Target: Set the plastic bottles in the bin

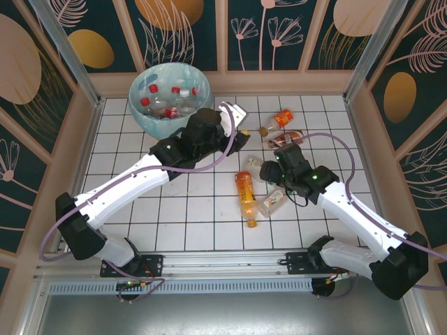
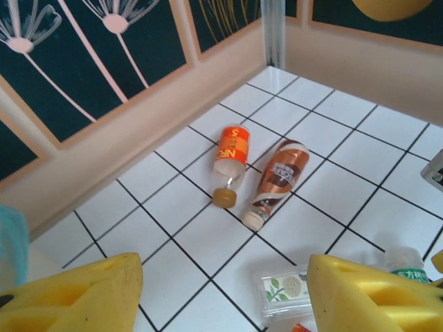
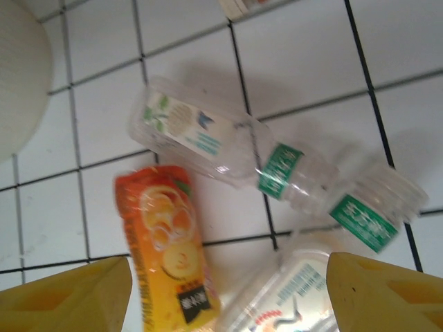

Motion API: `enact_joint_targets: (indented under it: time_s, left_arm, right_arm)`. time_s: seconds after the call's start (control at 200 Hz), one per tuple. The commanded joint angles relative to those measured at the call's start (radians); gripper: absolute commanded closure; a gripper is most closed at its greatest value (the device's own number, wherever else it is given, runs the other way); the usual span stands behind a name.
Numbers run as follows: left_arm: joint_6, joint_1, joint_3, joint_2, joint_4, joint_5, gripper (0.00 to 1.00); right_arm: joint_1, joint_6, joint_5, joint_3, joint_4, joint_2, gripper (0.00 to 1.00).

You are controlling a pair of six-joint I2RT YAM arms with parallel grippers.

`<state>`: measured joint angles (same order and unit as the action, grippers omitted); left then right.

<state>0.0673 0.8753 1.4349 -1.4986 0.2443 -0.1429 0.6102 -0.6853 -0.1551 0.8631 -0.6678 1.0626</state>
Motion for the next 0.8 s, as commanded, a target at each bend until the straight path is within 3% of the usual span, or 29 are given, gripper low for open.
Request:
enact_joint_targets:
  time_s: [0.0, 0.13, 0.26, 0.425, 0.796]
  left_arm:
    - [-0.036, 0.004, -0.077, 0.037, -0.086, 0.092, 0.36]
    - [-0.044, 0.022, -0.216, 0.072, -0.156, 0.161, 0.36]
    - [-0.086, 0.031, -0.309, 0.084, -0.208, 0.157, 0.36]
    - [-0.123, 0.032, -0.332, 0.084, -0.218, 0.131, 0.36]
    - [-0.118, 0.032, -0.369, 0.107, -0.217, 0.071, 0.34]
  right_arm:
    - [-0.020, -0.063, 0.015, -0.044, -0.120, -0.038, 0.25]
    - [-0.028, -0.104, 0.018, -0.085, -0.183, -0.069, 0.25]
    - [-0.039, -0.140, 0.035, -0.144, -0.145, -0.068, 0.25]
    - [-0.040, -0.194, 0.108, -0.203, 0.011, -0.022, 0.23]
    - [-0.041, -0.260, 0.131, -0.297, 0.109, 0.053, 0.17]
